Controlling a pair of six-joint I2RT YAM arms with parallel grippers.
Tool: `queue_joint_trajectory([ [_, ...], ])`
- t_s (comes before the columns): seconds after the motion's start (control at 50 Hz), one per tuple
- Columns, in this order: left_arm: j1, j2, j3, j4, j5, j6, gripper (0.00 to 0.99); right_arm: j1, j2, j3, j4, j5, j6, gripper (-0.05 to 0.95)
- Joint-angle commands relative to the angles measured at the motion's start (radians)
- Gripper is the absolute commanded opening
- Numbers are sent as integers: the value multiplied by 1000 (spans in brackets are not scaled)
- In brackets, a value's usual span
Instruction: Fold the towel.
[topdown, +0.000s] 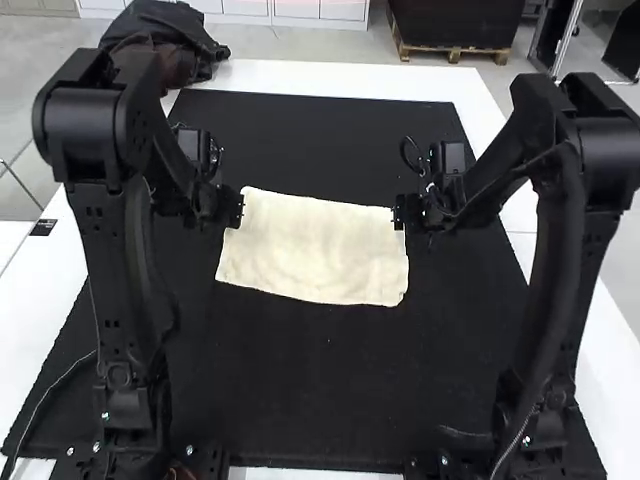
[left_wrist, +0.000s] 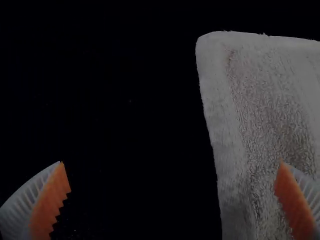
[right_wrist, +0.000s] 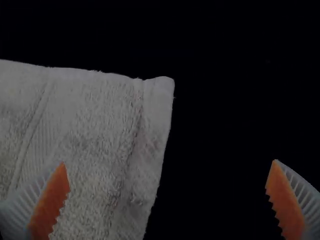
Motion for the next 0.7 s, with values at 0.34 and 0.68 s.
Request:
queue_joint_trajectory([
  [0.34,-10,98,121,-6,16,-12,961,13,106,104,9,12,-10,910],
  [0.68,-16,131,142,-20,18,-9,961,44,129,127,4,20,-9,910],
])
